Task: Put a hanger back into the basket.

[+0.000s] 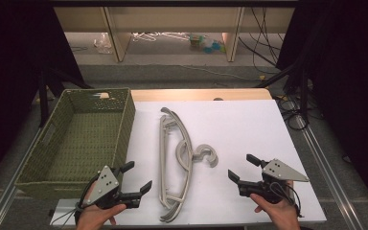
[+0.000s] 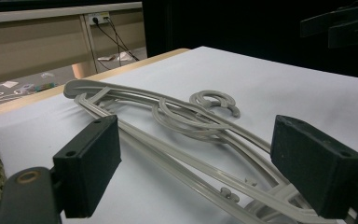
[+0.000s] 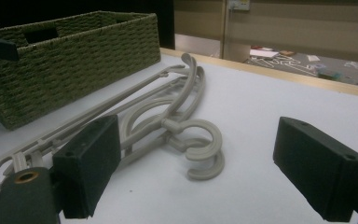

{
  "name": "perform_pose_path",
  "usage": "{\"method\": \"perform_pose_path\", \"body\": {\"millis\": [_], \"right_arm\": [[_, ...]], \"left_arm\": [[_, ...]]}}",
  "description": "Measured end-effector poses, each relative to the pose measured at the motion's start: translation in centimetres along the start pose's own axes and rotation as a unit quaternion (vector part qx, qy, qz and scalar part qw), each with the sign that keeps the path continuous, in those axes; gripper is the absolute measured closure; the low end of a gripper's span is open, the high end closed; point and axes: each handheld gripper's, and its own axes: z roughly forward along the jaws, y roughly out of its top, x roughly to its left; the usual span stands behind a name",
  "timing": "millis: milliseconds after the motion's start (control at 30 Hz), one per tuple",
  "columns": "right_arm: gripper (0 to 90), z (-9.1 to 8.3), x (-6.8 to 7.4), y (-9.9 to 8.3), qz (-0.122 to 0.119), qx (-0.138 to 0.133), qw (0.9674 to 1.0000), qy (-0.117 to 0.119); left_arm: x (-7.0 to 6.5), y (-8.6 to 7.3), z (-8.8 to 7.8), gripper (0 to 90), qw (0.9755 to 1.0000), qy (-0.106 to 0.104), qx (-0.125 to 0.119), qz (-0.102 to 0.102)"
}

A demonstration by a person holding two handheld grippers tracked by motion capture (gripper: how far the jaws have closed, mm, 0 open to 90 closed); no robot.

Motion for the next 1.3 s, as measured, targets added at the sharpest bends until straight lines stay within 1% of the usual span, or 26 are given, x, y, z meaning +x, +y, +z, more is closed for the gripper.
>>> {"method": "perform_pose_path", "body": {"millis": [67,200,233,267,333,400,433,467,500,533,600,667,733,800,833,867,900,967,1000,1033,1067,1100,1167,1200,1267,1300], "right_arm": [[16.0,0.0,0.0,0.0,0.000,0.001,1.0000,0.001],[16.1,0.1,0.0,0.0,0.002,0.005,1.0000,-0.003],[16.1,0.1,0.0,0.0,0.002,0.006,1.0000,-0.003],[16.2,0.0,0.0,0.0,0.001,0.009,0.9999,-0.004],[16.2,0.1,-0.1,-0.1,0.002,0.002,1.0000,-0.003],[16.2,0.1,-0.1,-0.1,0.001,0.006,1.0000,-0.003],[16.2,0.1,-0.2,-0.1,0.002,0.005,1.0000,-0.006],[16.2,0.1,-0.2,-0.2,0.003,0.006,1.0000,-0.007],[16.2,0.0,-0.3,-0.2,0.003,0.015,0.9999,-0.005],[16.2,0.1,-0.3,-0.2,0.004,0.009,0.9999,-0.004],[16.2,0.2,-0.4,-0.3,0.006,0.005,1.0000,-0.006],[16.3,0.1,-0.5,-0.3,0.006,0.010,0.9999,-0.009],[16.7,0.3,-0.6,-0.4,0.009,0.003,0.9999,-0.009],[17.2,0.2,-0.7,-0.4,0.010,0.013,0.9998,-0.012],[17.2,0.2,-0.6,-0.4,0.009,0.014,0.9998,-0.012],[17.2,0.1,-0.6,-0.4,0.009,0.016,0.9998,-0.012],[17.3,0.2,-0.5,-0.5,0.010,0.008,0.9998,-0.013],[17.4,0.0,-0.4,-0.4,0.008,0.017,0.9997,-0.018],[17.5,0.1,-0.4,-0.4,0.008,0.012,0.9997,-0.017],[17.8,0.1,-0.4,-0.4,0.007,0.011,0.9997,-0.018],[17.9,0.0,-0.3,-0.4,0.007,0.014,0.9997,-0.019],[17.9,-0.1,-0.3,-0.5,0.007,0.017,0.9996,-0.022],[18.1,-0.2,-0.2,-0.4,0.010,0.023,0.9995,-0.020],[18.2,-0.1,-0.1,-0.4,0.011,0.016,0.9996,-0.020],[18.3,-0.1,-0.1,-0.4,0.011,0.019,0.9996,-0.019],[18.4,-0.1,-0.1,-0.4,0.010,0.019,0.9996,-0.019]], "left_arm": [[0.0,0.0,0.1,16.0,1.0000,-0.002,-0.005,-0.003],[-0.1,0.0,0.2,16.1,1.0000,0.000,0.007,0.004],[-0.2,-0.1,0.3,16.1,1.0000,-0.003,0.005,-0.005],[-0.2,0.0,0.3,16.2,1.0000,-0.002,0.008,0.005],[-0.3,0.0,0.4,16.2,1.0000,-0.002,0.009,0.001],[-0.4,-0.1,0.5,16.5,0.9999,-0.002,0.012,0.007],[-0.3,0.0,0.6,16.6,0.9998,-0.004,0.013,0.015],[-0.4,0.0,0.7,16.7,0.9999,-0.004,0.012,0.010],[-0.4,0.0,0.8,16.7,0.9998,-0.005,0.012,0.012],[-0.4,0.1,0.8,16.7,0.9998,-0.006,0.013,0.014],[-0.5,0.0,0.9,16.7,0.9998,-0.007,0.016,0.005],[-0.4,0.0,1.0,16.7,0.9996,-0.008,0.022,0.013],[-0.5,-0.1,1.1,16.9,0.9996,-0.005,0.026,0.006],[-0.5,0.0,1.1,17.0,0.9994,-0.006,0.035,0.002],[-0.5,0.1,1.1,17.6,0.9992,-0.002,0.038,0.012],[-0.6,0.1,1.1,18.5,0.9992,0.002,0.040,0.011],[-0.8,0.3,1.1,19.2,0.9988,0.006,0.048,0.009],[-1.1,0.6,1.2,19.7,0.9982,0.000,0.059,0.007],[-1.4,0.8,1.3,19.7,0.9979,-0.002,0.064,0.002],[-1.6,1.0,1.5,20.5,0.9970,-0.005,0.077,0.009],[-2.1,1.2,1.8,22.3,0.9955,-0.007,0.094,0.008],[-2.5,1.5,2.2,24.7,0.9940,-0.015,0.108,0.016],[-3.4,1.9,3.1,26.9,0.9912,-0.026,0.129,0.015],[-3.7,2.1,3.6,29.4,0.9896,-0.033,0.139,0.017],[-4.2,2.6,4.6,30.7,0.9860,-0.038,0.161,0.020],[-4.4,2.9,5.1,31.2,0.9849,-0.045,0.166,0.017]]}}
